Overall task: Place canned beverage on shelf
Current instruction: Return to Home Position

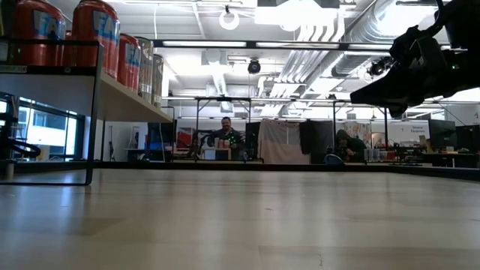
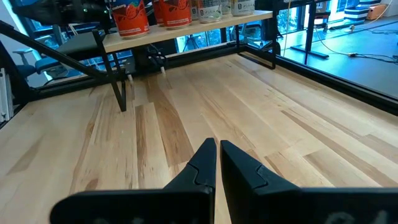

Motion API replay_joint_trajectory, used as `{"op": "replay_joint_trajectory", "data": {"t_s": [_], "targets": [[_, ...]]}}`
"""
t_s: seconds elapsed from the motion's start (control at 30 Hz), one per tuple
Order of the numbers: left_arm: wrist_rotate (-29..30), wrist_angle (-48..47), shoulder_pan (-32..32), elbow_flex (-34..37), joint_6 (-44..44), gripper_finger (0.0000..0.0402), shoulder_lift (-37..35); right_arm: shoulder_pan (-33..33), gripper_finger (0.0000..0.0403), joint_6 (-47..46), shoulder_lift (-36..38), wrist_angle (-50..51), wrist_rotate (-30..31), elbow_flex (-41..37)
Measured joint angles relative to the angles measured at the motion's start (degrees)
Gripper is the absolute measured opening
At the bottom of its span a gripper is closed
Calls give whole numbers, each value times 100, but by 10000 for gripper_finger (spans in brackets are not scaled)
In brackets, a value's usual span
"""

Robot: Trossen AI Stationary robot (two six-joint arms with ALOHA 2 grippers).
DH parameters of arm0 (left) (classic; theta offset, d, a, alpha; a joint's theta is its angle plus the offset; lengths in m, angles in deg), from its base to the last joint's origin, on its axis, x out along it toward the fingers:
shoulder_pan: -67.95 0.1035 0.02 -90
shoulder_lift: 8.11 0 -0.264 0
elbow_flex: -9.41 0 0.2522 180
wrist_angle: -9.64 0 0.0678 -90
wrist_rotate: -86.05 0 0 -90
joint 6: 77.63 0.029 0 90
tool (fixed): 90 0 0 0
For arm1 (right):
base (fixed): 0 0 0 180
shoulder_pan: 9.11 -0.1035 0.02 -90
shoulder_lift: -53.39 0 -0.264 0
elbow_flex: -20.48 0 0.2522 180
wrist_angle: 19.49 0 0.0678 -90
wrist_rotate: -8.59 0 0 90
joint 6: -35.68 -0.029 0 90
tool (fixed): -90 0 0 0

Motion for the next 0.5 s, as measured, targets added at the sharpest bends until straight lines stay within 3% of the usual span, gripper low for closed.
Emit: {"op": "replay_joint_trajectory", "data": {"t_s": [0.5], "targets": [[1125, 12, 0, 0, 149, 1, 2, -1, 9, 0, 0, 0, -1, 0]]}}
